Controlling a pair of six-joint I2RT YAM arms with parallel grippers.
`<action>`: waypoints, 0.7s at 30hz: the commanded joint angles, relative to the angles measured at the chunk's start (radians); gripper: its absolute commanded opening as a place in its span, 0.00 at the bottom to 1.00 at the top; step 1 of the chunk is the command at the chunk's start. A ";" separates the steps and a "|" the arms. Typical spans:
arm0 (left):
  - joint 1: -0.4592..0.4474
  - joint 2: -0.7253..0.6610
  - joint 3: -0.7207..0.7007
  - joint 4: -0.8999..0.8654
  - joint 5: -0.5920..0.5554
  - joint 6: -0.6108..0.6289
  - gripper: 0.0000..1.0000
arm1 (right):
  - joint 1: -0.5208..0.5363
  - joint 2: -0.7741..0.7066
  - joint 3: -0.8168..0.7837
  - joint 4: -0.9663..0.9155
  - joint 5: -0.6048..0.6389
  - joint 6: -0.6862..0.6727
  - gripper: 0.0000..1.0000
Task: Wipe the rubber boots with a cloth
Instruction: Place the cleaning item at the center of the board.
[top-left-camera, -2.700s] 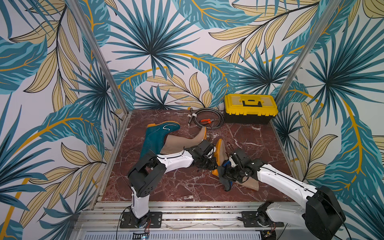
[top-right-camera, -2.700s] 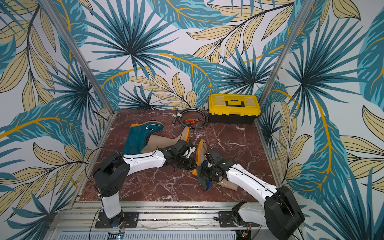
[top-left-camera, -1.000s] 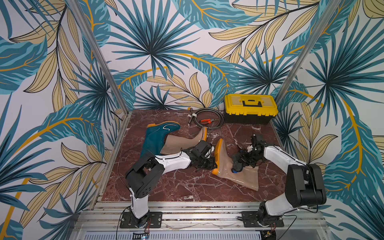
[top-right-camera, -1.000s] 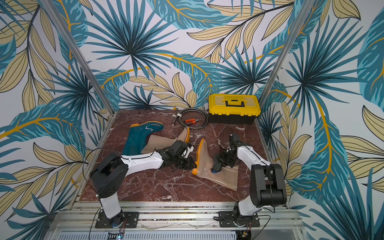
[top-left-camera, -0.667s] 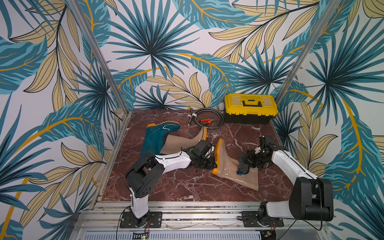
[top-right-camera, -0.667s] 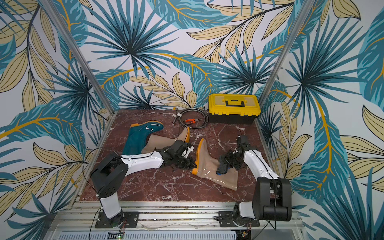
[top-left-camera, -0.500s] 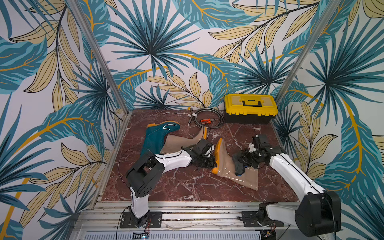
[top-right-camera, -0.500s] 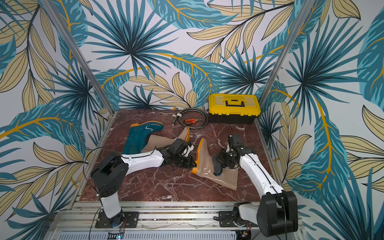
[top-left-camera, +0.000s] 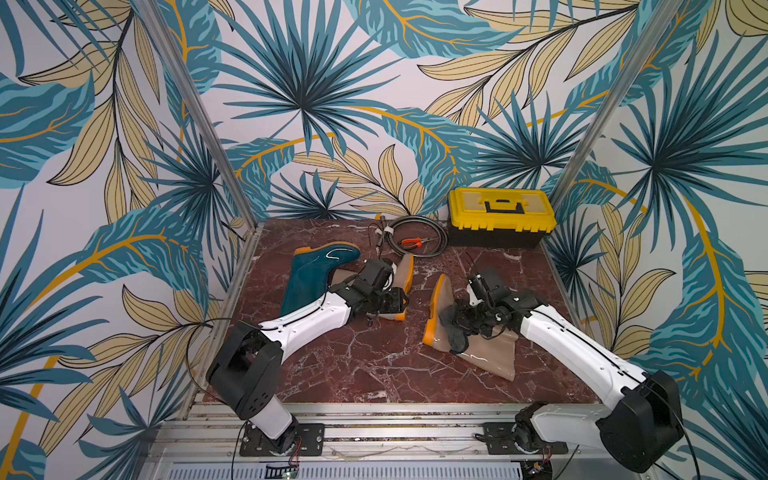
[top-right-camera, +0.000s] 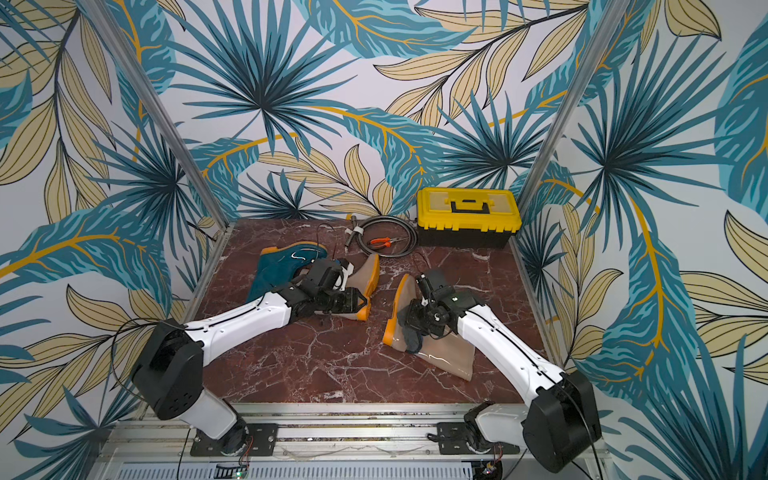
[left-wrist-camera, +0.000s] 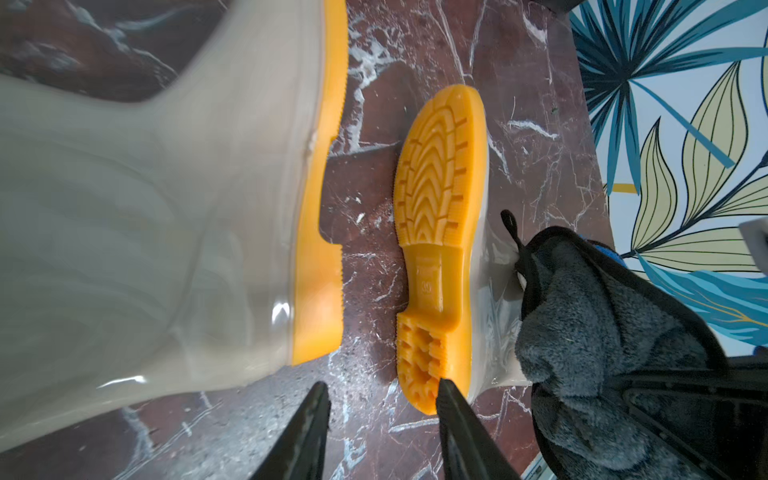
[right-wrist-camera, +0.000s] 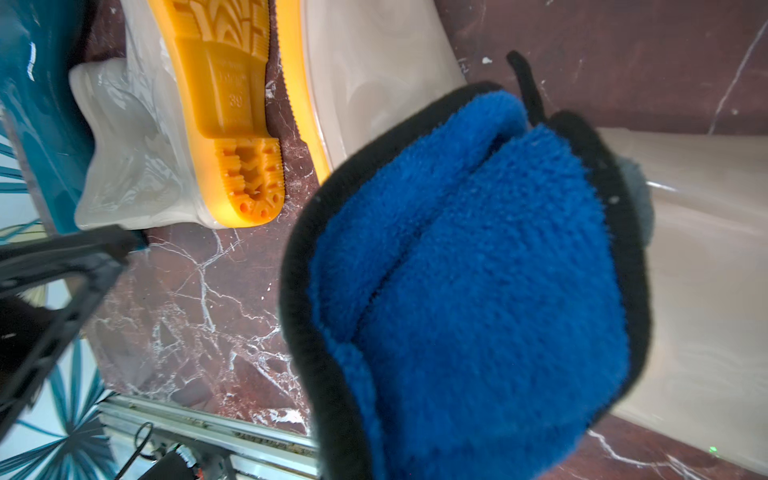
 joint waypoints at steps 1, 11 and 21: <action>0.043 -0.054 -0.045 -0.087 -0.067 0.030 0.46 | 0.090 0.055 0.058 0.006 0.039 0.021 0.00; 0.173 -0.184 -0.149 -0.099 -0.060 0.021 0.46 | 0.382 0.377 0.272 0.121 0.019 0.061 0.00; 0.177 -0.183 -0.164 -0.099 -0.048 0.027 0.46 | 0.438 0.505 0.405 0.064 0.004 0.051 0.47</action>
